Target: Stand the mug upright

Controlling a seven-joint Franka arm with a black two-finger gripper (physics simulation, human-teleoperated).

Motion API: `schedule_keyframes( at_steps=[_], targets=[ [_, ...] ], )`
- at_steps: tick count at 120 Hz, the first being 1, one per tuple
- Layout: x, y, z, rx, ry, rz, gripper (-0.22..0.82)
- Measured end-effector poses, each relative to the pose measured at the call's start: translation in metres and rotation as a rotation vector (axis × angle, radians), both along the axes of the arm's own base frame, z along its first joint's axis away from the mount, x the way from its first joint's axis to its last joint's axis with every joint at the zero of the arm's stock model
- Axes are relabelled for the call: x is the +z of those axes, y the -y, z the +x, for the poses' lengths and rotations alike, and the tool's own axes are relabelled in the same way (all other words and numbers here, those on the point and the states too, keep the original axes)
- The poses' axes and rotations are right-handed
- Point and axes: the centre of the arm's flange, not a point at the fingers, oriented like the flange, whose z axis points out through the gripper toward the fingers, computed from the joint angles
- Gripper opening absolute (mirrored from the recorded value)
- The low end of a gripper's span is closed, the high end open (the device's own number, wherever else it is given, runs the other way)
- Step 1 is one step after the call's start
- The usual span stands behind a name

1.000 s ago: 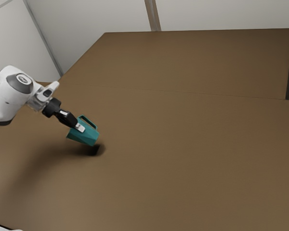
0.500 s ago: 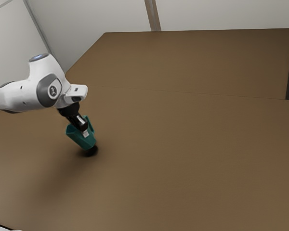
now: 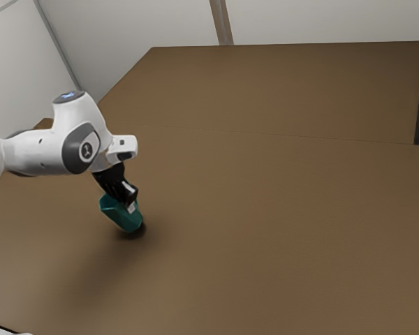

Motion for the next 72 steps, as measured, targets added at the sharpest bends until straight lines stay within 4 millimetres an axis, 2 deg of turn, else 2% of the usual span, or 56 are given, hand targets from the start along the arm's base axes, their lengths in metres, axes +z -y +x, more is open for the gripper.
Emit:
schedule_keyframes(
  at_steps=[23, 48, 61, 72],
  targets=[
    [-0.022, 0.012, 0.005, 0.016, -0.023, -0.021, -0.18],
    [-0.022, 0.013, 0.007, 0.045, -0.015, -0.025, 0.26],
    [-0.010, 0.019, 0.006, 0.046, 0.007, -0.006, 0.40],
    [0.011, 0.031, 0.004, 0.036, 0.037, 0.022, 0.47]
  ],
)
